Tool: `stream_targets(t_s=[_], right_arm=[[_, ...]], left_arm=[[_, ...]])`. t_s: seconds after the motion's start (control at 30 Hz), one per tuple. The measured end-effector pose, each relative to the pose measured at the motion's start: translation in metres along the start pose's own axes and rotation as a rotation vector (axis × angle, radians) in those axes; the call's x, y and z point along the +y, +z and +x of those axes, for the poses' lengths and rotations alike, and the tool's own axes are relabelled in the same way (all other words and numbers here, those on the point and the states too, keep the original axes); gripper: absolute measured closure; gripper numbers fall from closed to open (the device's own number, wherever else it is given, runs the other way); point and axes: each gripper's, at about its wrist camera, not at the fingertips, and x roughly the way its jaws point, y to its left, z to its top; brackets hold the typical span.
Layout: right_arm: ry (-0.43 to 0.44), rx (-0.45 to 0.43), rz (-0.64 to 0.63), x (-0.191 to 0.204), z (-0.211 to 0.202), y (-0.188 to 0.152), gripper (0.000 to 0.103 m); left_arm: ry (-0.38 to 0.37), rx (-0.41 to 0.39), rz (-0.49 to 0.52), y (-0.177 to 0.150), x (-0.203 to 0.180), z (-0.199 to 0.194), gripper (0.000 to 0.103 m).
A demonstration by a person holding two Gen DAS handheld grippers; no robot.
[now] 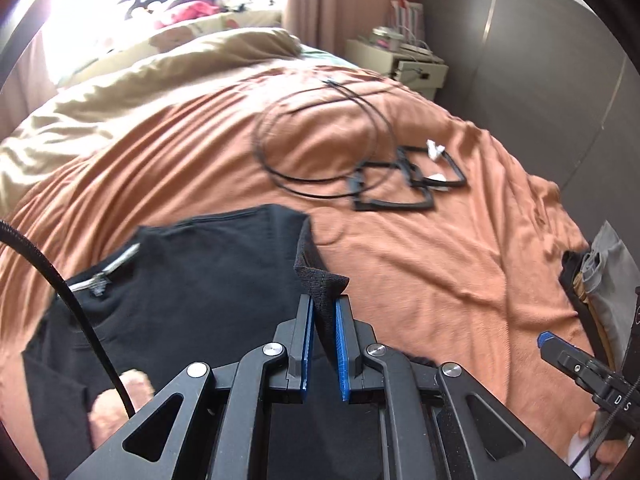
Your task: Fold small clothes
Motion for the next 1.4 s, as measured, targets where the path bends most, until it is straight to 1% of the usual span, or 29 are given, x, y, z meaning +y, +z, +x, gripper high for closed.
stream_targets(t_s=[0.1,0.3,0.4,0.6,0.7,0.8,0.97,1.13,1.3,1.4], right_arm=[[0.017,0.013,0.003,0.002,0.004,0.001,0.044],[0.014,0.029,-0.021,0.008,0.013,0.000,0.044],[0.014,0.031,-0.033,0.011,0.017,-0.001,0.044],[-0.001,0.031,-0.051,0.013,0.024,-0.001,0.044],[-0.009,0.037,-0.064,0.015,0.028,-0.002,0.044],[-0.015,0.047,-0.078,0.020,0.032,-0.005,0.044],[-0.022,0.055,-0.100,0.025,0.036,-0.007,0.044],[-0.031,0.059,-0.096,0.021,0.038,-0.008,0.044],[-0.041,0.059,-0.095,0.020,0.038,-0.007,0.044],[-0.044,0.058,-0.100,0.022,0.038,-0.008,0.044]], left_arm=[[0.024,-0.001,-0.012,-0.003,0.019,-0.010,0.092],[0.062,-0.001,-0.045,-0.014,0.055,-0.018,0.092],[0.079,0.001,-0.069,-0.019,0.073,-0.016,0.092],[0.120,0.052,-0.120,-0.027,0.109,0.002,0.091],[0.161,0.044,-0.151,-0.032,0.127,0.001,0.090],[0.148,0.045,-0.186,-0.038,0.141,0.001,0.090],[0.096,0.060,-0.181,-0.045,0.137,0.014,0.090],[0.059,0.093,-0.170,-0.054,0.124,0.043,0.090],[0.095,0.124,-0.185,-0.062,0.131,0.064,0.090],[0.094,0.122,-0.201,-0.064,0.140,0.065,0.090]])
